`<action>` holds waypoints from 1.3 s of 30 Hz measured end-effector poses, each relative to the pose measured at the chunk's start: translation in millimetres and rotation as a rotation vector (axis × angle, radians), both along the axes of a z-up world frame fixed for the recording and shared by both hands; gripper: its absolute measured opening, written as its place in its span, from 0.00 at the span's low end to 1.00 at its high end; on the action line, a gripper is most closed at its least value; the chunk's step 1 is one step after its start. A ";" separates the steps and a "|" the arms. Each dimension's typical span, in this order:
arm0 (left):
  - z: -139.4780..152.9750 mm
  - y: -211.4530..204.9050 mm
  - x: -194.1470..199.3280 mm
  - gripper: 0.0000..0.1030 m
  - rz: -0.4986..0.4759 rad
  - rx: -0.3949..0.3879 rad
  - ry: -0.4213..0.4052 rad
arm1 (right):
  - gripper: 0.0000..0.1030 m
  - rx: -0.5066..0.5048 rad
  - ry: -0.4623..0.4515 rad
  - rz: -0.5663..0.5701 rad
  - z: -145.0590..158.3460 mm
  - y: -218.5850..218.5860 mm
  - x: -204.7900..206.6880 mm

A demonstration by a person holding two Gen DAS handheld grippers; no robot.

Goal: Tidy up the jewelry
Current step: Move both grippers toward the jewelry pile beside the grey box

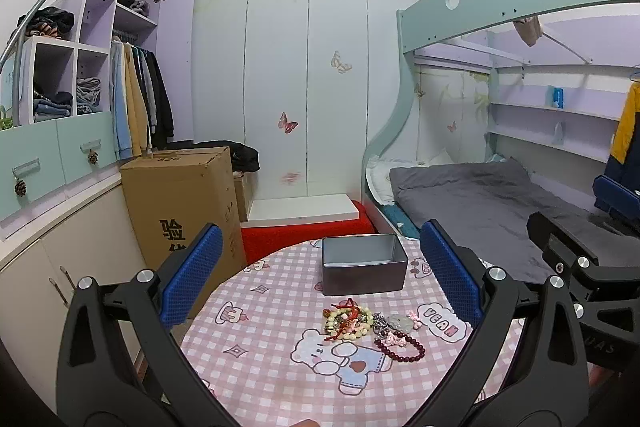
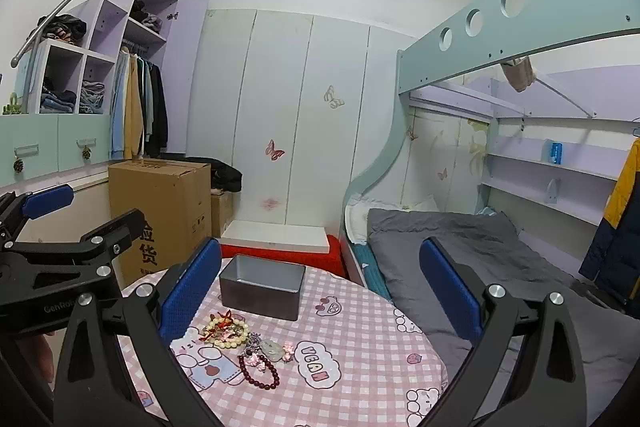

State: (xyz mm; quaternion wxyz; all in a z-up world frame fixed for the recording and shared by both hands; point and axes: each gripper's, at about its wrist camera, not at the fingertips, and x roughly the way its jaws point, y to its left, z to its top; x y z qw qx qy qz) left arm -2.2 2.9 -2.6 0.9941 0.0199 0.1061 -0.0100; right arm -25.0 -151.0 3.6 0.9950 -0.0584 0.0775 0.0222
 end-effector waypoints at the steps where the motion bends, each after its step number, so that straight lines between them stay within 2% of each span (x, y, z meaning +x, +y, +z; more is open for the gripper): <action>1: -0.6 -0.6 0.0 0.94 0.007 0.009 -0.001 | 0.93 -0.006 0.008 0.000 -0.5 0.6 2.0; 11: -3.1 -2.2 9.0 0.94 0.016 0.025 0.017 | 0.93 -0.006 0.035 0.000 -6.8 -0.7 14.6; 25: -32.6 7.7 48.5 0.94 0.035 0.041 0.119 | 0.93 0.047 0.126 0.012 -29.9 -12.7 42.6; 32: -61.6 25.0 70.3 0.94 0.069 0.073 0.225 | 0.93 0.063 0.196 0.016 -50.1 -23.0 59.5; 39: -93.1 30.5 93.1 0.94 0.023 0.053 0.354 | 0.93 0.052 0.323 0.019 -78.5 -31.0 79.6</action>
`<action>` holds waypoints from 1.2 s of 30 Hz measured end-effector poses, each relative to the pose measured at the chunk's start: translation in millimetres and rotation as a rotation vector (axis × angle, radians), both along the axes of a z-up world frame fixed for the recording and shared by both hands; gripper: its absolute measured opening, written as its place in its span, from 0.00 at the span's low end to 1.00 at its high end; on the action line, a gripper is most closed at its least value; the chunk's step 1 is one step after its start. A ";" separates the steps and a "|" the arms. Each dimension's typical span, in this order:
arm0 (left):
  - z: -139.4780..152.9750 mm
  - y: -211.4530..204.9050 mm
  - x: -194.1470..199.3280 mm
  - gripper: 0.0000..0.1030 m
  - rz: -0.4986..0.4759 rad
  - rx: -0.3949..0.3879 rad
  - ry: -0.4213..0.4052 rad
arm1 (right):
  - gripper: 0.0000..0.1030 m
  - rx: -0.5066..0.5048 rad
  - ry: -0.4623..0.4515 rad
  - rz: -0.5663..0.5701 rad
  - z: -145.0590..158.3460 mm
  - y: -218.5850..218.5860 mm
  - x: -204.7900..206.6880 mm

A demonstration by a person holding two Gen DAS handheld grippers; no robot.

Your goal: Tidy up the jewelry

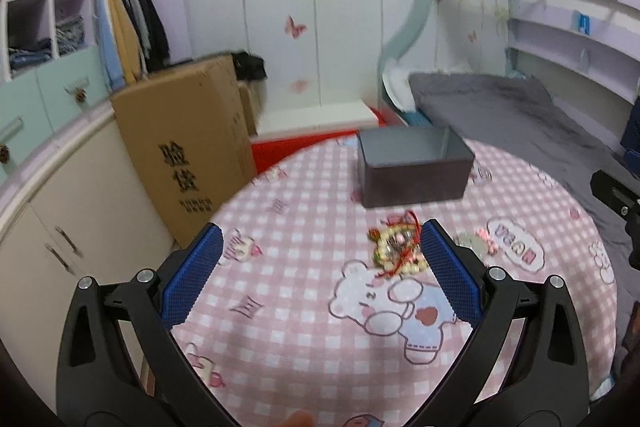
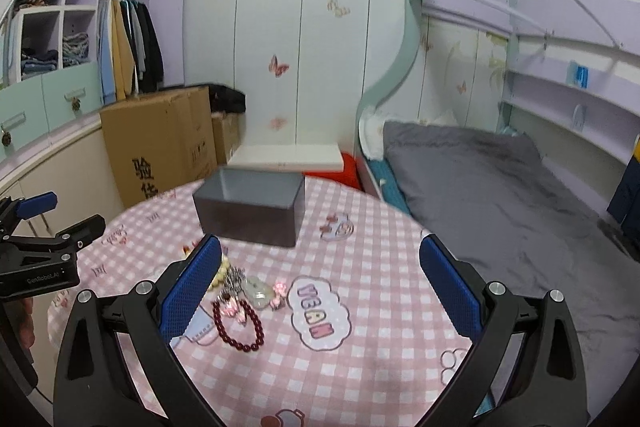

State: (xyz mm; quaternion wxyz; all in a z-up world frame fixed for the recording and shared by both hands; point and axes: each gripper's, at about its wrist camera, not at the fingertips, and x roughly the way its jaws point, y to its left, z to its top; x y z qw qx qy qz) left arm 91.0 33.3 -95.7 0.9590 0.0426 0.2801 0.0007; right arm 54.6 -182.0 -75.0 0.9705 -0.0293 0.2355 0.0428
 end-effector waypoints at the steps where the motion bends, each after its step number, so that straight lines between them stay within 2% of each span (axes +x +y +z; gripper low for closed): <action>1: -5.2 -0.3 5.2 0.94 -0.008 -0.005 0.022 | 0.93 -0.002 0.016 0.000 -3.2 -0.3 2.4; 5: -21.6 -6.3 19.9 0.94 -0.029 -0.014 0.079 | 0.93 0.011 0.067 -0.001 -20.4 -2.9 13.5; 10: -35.2 -20.7 37.7 0.94 -0.082 -0.006 0.113 | 0.93 0.011 0.139 0.008 -37.8 -4.9 28.6; 16: -53.0 -40.0 64.6 0.76 -0.152 0.017 0.185 | 0.93 0.006 0.198 0.031 -50.3 -6.5 41.9; 19: -64.6 -45.5 78.3 0.60 -0.172 0.031 0.234 | 0.93 0.029 0.220 0.038 -55.4 -7.5 47.1; 21: -70.0 -46.9 85.2 0.28 -0.179 0.036 0.259 | 0.93 0.041 0.233 0.045 -58.4 -6.8 50.5; 22: -71.8 -45.1 87.3 0.25 -0.183 0.030 0.267 | 0.93 0.045 0.241 0.052 -60.1 -7.0 52.2; 24: -72.7 -41.7 89.5 0.09 -0.183 0.012 0.275 | 0.93 0.054 0.259 0.067 -63.3 -6.3 54.5; 29: -45.1 -14.5 76.4 0.06 -0.172 -0.115 0.194 | 0.93 0.051 0.321 0.104 -74.6 -1.7 58.1; 35: -13.7 9.5 57.4 0.06 -0.172 -0.201 0.119 | 0.92 0.035 0.362 0.143 -81.5 6.9 60.8; 36: -9.4 11.6 54.0 0.06 -0.174 -0.211 0.107 | 0.89 0.029 0.366 0.147 -81.7 8.2 60.5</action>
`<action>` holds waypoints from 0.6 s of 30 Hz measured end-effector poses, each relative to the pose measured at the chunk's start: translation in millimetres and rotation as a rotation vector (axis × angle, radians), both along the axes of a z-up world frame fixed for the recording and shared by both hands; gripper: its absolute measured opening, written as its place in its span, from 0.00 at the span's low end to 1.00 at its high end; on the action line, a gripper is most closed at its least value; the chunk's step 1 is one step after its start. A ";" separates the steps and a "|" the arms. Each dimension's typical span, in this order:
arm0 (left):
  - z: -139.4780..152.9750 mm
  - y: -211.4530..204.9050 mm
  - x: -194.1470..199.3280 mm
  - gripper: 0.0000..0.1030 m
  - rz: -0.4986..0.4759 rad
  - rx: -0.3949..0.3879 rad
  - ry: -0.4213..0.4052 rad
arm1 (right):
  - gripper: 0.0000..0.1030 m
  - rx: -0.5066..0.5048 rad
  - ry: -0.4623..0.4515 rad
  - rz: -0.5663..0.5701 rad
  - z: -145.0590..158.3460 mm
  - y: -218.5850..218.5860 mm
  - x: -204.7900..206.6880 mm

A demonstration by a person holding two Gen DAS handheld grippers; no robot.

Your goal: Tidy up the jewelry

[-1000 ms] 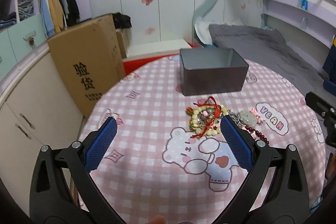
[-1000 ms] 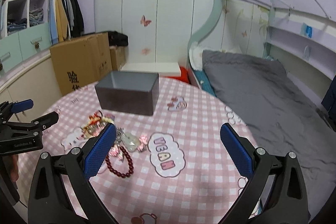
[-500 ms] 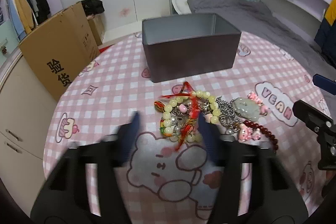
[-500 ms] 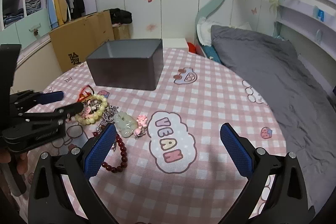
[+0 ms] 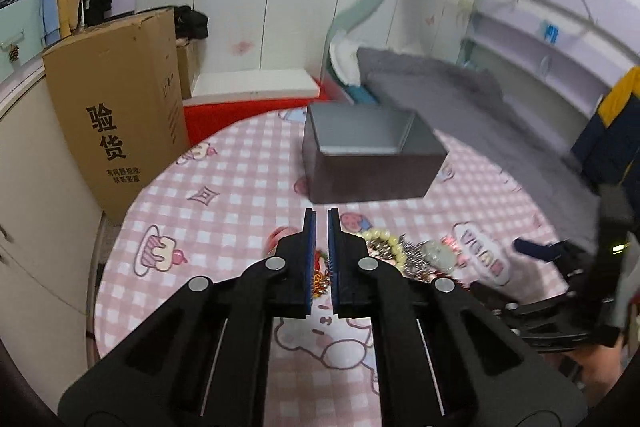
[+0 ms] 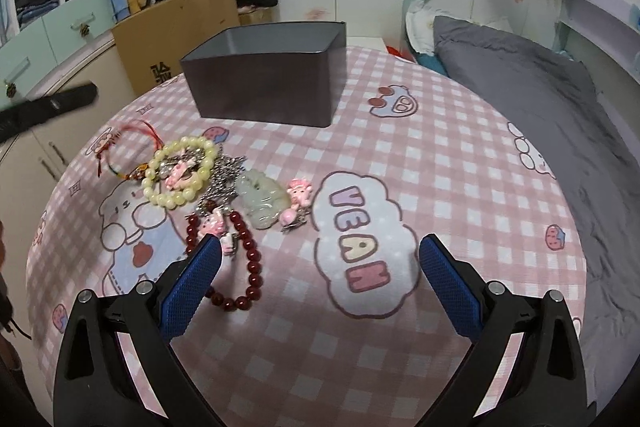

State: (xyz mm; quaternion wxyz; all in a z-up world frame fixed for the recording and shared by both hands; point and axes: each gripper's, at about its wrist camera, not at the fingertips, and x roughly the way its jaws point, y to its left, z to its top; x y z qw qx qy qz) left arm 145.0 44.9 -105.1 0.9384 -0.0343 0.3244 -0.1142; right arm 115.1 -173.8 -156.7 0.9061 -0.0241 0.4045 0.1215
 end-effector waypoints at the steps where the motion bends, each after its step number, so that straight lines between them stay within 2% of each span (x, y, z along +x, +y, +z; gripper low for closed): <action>1: 5.3 3.0 -4.5 0.06 -0.003 -0.014 -0.012 | 0.85 -0.004 0.006 0.013 -0.5 2.3 -1.0; 2: 10.1 5.0 -7.8 0.06 -0.010 -0.024 -0.020 | 0.76 -0.007 0.013 0.024 -1.1 5.6 -2.1; 5: 18.3 9.8 -15.2 0.06 -0.011 -0.024 -0.044 | 0.58 -0.044 0.041 0.048 -8.2 12.7 -0.5; 8: 20.7 11.8 -20.4 0.06 -0.019 -0.027 -0.049 | 0.52 -0.074 0.052 0.072 -11.0 25.4 -3.3; 10: 20.7 13.3 -22.0 0.06 -0.021 -0.031 -0.049 | 0.44 -0.095 0.054 0.094 -11.7 29.1 -4.4; 12: 20.2 14.3 -22.9 0.06 -0.027 -0.034 -0.046 | 0.13 -0.109 0.057 0.132 -10.9 32.8 -6.3; 13: 20.2 13.9 -23.1 0.06 -0.029 -0.033 -0.044 | 0.06 -0.114 0.060 0.155 -9.9 36.9 -8.8; 18: 24.5 12.9 -23.4 0.06 -0.064 -0.053 -0.046 | 0.06 -0.085 0.052 0.159 -0.5 34.7 -13.5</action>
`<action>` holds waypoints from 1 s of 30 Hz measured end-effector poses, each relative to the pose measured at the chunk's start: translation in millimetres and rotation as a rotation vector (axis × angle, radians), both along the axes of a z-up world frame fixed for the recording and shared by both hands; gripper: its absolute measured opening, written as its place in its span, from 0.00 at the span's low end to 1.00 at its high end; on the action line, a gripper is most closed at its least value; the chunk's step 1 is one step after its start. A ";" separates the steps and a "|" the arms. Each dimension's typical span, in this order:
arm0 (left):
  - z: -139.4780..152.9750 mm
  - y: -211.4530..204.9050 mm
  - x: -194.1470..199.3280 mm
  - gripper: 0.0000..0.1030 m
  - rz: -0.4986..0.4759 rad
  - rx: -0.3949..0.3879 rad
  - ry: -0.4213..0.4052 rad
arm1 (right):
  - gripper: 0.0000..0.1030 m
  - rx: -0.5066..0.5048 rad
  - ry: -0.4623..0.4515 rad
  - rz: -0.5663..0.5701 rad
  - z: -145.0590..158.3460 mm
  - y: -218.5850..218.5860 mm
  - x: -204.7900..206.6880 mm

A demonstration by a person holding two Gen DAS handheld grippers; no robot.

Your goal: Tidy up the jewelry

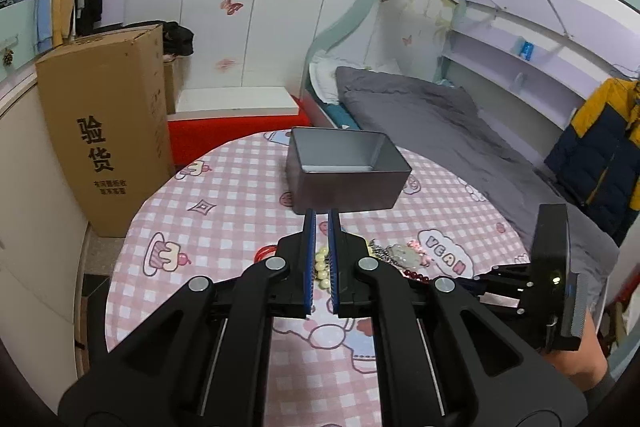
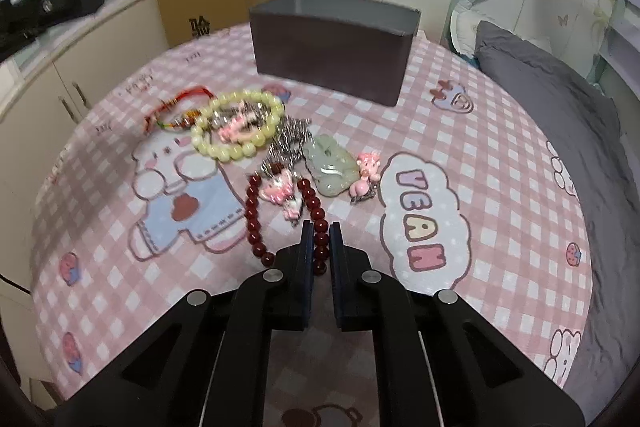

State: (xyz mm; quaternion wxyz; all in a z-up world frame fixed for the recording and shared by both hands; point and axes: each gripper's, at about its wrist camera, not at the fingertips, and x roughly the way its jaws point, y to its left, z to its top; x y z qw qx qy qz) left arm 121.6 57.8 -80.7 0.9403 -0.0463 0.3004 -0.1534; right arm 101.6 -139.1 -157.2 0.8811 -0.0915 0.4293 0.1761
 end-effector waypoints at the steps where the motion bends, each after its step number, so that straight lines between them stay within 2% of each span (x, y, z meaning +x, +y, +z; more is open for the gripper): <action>1: 1.6 -0.6 0.0 0.06 -0.004 0.003 -0.003 | 0.06 0.013 -0.012 -0.004 5.6 -1.7 -2.3; 5: 6.1 -1.4 0.5 0.06 -0.030 -0.014 -0.009 | 0.06 0.066 -0.066 -0.003 33.9 -5.0 -10.6; 10: 7.4 2.5 -0.5 0.06 -0.018 -0.018 -0.010 | 0.06 0.087 -0.136 0.003 63.4 -5.4 -17.8; 16: -12.5 16.3 8.1 0.07 0.024 -0.004 0.050 | 0.06 0.109 -0.184 0.007 82.5 -8.3 -17.6; 17: -19.8 18.8 12.0 0.11 0.032 0.002 0.073 | 0.06 0.109 -0.184 0.009 82.7 -8.3 -15.7; 19: -33.1 20.7 18.4 0.48 0.031 0.017 0.117 | 0.06 0.118 -0.182 0.013 81.9 -7.7 -13.4; 20: -40.7 21.9 21.0 0.80 0.047 0.022 0.131 | 0.06 0.120 -0.179 0.016 81.4 -7.3 -12.6; 23: -58.4 20.1 27.2 0.80 0.054 0.043 0.159 | 0.06 0.126 -0.171 0.023 78.7 -5.5 -8.3; 26: -82.1 6.8 36.4 0.80 0.059 0.171 0.204 | 0.06 0.129 -0.169 0.025 76.5 -5.5 -3.0; 28: -90.9 2.2 39.1 0.79 0.035 0.191 0.230 | 0.06 0.131 -0.165 0.024 75.5 -6.9 0.3; 30: -98.7 0.4 43.7 0.72 0.023 0.193 0.256 | 0.06 0.133 -0.159 0.023 73.4 -7.6 5.2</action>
